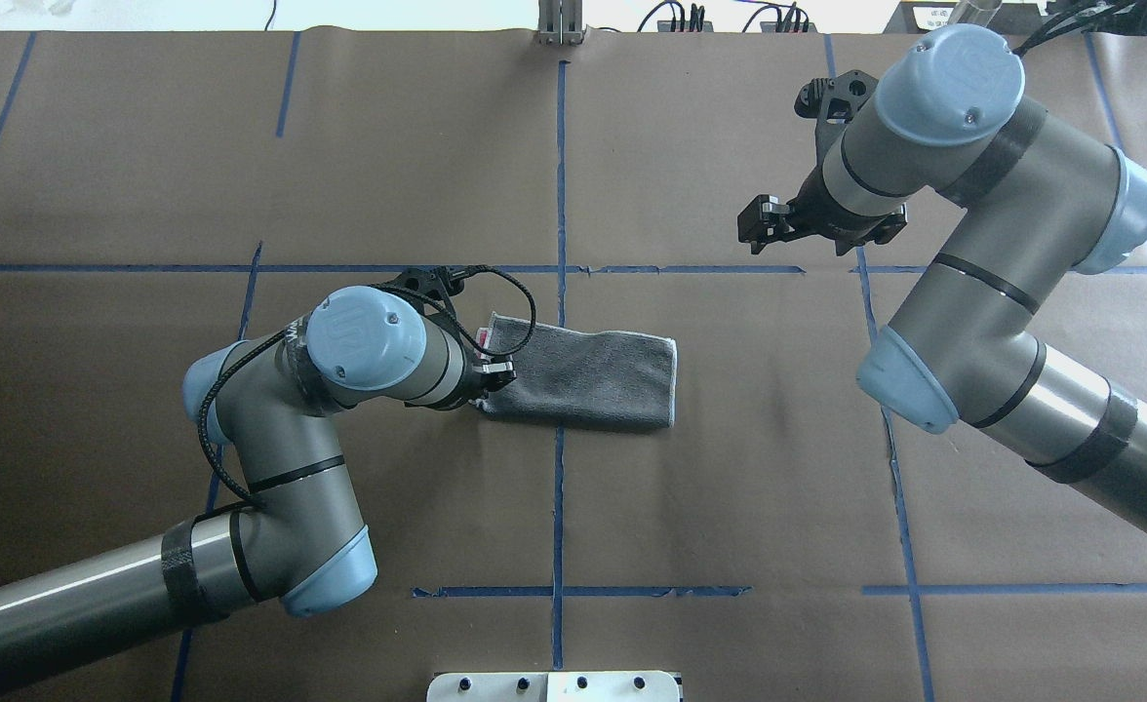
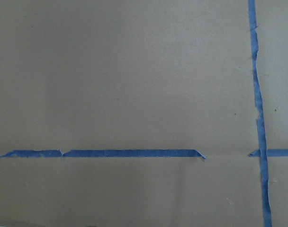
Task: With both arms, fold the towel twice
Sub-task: 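Grasp the folded strip's end nearest the left gripper while the right arm withdraws, then fold the held strip end with the left gripper over onto the other end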
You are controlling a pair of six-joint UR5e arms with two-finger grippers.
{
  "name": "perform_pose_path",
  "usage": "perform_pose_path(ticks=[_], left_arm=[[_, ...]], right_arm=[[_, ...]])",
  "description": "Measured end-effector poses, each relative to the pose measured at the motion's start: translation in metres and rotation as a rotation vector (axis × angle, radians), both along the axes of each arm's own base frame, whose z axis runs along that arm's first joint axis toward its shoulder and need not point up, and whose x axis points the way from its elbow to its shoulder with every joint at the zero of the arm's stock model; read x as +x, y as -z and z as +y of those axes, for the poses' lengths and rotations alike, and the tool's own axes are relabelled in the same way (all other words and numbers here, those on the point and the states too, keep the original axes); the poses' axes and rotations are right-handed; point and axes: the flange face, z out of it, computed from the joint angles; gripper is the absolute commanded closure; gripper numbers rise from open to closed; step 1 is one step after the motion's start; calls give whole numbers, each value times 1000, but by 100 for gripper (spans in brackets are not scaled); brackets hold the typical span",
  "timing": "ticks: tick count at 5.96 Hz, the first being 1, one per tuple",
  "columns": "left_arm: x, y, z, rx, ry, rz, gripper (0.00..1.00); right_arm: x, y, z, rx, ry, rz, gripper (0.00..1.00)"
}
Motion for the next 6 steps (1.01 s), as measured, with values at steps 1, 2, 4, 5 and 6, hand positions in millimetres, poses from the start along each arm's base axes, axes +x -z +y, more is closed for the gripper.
perform_pose_path(ticks=[1, 2, 4, 5, 6], left_arm=[[-1, 1, 1, 0, 0, 1, 100], [-3, 1, -1, 1, 3, -1, 100], [-29, -3, -13, 10, 34, 1, 100], [-51, -15, -14, 11, 50, -2, 100], [-67, -24, -12, 11, 60, -6, 100]], right_arm=[[0, 0, 0, 0, 0, 0, 0], [0, 0, 0, 0, 0, -1, 0], [0, 0, 0, 0, 3, -2, 0], [1, 1, 1, 1, 3, -4, 0], [1, 2, 1, 2, 3, -5, 0]])
